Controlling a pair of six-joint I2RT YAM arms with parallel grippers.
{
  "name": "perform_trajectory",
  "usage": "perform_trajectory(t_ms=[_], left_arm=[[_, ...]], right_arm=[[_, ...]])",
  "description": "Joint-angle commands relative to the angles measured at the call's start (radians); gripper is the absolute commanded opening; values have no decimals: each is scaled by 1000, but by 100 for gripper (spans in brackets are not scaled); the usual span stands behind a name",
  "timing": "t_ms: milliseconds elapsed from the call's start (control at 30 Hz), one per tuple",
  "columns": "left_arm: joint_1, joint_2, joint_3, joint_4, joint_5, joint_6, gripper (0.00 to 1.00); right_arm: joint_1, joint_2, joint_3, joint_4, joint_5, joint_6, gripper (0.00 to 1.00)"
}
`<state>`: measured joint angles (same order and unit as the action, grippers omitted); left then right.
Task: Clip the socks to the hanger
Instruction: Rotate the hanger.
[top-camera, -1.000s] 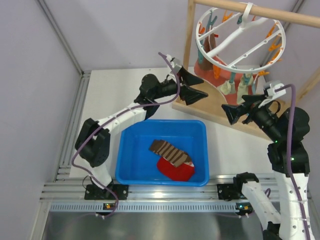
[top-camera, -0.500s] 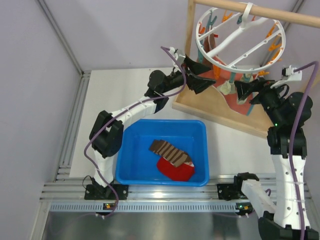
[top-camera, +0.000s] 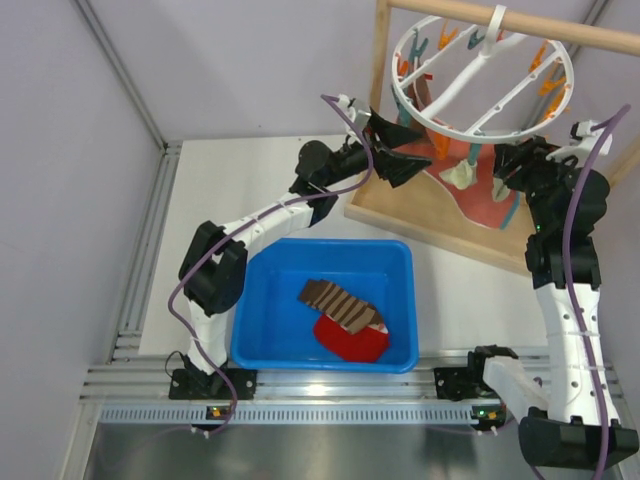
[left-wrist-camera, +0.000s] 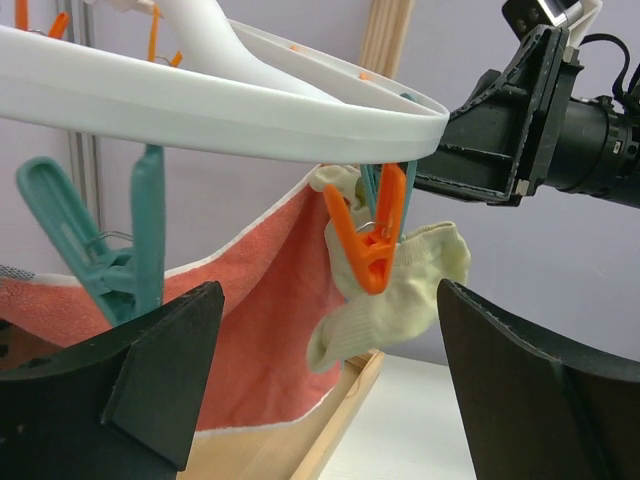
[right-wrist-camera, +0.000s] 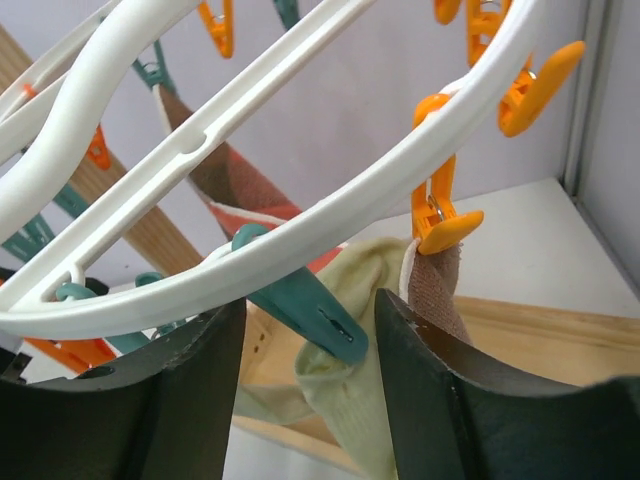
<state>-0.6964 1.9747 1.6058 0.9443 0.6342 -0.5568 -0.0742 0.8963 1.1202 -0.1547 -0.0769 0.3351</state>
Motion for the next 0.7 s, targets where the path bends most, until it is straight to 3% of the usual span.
perform_trajectory(t_ms=[0,367,667], left_arm=[[-3,-5,40,62,-4,28,93],[-11,44,101,59,-4,43,92],[-18,35,97,51,-1,74,91]], right_arm=[[-12,-7,26,87,107,-36,53],[-79,61,90,98,189,-93,47],[-107,69,112,55,80,-122,50]])
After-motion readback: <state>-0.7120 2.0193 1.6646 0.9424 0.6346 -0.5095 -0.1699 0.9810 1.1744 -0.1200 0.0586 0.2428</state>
